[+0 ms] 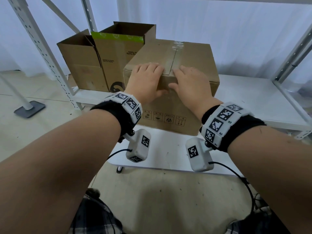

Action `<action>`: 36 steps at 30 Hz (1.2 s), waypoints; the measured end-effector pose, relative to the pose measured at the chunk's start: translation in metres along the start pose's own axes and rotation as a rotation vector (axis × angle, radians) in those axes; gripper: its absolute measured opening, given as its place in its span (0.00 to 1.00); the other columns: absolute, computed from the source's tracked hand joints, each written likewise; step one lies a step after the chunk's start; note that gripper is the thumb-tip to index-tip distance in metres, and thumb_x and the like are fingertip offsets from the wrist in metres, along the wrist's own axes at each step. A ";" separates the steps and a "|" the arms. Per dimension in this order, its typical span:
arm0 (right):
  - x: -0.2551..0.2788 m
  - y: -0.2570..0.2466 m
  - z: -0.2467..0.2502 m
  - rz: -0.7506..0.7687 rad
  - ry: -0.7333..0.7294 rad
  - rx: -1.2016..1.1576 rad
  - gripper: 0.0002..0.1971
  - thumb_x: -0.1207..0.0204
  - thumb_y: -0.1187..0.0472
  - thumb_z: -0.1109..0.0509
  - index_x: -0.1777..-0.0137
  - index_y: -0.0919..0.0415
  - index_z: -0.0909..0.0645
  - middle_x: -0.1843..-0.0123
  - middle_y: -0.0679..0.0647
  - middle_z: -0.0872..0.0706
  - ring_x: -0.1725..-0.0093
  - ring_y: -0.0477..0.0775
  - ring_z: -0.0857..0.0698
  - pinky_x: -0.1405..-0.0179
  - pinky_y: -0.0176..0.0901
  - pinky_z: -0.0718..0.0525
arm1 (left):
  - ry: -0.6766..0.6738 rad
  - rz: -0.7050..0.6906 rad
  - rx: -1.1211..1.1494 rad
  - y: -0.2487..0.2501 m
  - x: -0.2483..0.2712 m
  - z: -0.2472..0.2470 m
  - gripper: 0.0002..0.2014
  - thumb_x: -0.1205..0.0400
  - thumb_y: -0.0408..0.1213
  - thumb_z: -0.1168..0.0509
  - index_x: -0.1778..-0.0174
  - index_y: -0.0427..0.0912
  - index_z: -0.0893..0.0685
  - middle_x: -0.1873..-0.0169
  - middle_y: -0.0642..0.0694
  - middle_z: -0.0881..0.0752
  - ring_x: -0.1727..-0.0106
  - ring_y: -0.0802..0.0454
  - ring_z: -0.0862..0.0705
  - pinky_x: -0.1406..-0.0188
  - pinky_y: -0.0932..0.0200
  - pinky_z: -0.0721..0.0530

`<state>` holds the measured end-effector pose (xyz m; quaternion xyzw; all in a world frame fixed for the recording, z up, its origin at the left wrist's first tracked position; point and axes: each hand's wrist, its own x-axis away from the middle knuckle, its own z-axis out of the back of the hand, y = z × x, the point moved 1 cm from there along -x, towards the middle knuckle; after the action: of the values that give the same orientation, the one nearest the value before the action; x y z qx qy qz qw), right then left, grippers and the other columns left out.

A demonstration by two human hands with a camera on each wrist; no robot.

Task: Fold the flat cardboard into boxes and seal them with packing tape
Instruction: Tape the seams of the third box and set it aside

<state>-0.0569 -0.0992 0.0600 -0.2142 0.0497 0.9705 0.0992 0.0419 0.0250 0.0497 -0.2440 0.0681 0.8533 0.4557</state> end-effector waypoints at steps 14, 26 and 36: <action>0.009 -0.003 0.005 0.006 -0.028 -0.050 0.31 0.19 0.45 0.35 0.18 0.48 0.36 0.19 0.46 0.30 0.25 0.56 0.31 0.29 0.53 0.35 | -0.099 0.439 0.322 -0.036 -0.004 0.034 0.24 0.13 0.57 0.53 0.23 0.53 0.29 0.19 0.39 0.37 0.19 0.37 0.40 0.22 0.39 0.42; 0.031 0.001 0.029 -0.228 -0.038 -0.468 0.19 0.14 0.40 0.50 0.48 0.45 0.19 0.43 0.48 0.15 0.33 0.55 0.22 0.19 0.67 0.50 | -0.240 0.398 0.364 -0.021 0.030 0.074 0.15 0.14 0.48 0.44 0.51 0.39 0.20 0.64 0.44 0.15 0.67 0.46 0.15 0.70 0.55 0.17; 0.021 0.005 0.033 -0.330 -0.342 -0.414 0.22 0.14 0.48 0.54 0.25 0.42 0.29 0.14 0.48 0.42 0.14 0.61 0.55 0.30 0.88 0.63 | -0.242 -0.007 0.297 -0.026 0.040 0.073 0.32 0.22 0.67 0.52 0.32 0.54 0.19 0.36 0.45 0.23 0.34 0.45 0.26 0.32 0.45 0.29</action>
<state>-0.0900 -0.0960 0.0809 -0.0687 -0.2020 0.9526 0.2167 0.0181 0.0941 0.0971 -0.0697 0.1372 0.8554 0.4945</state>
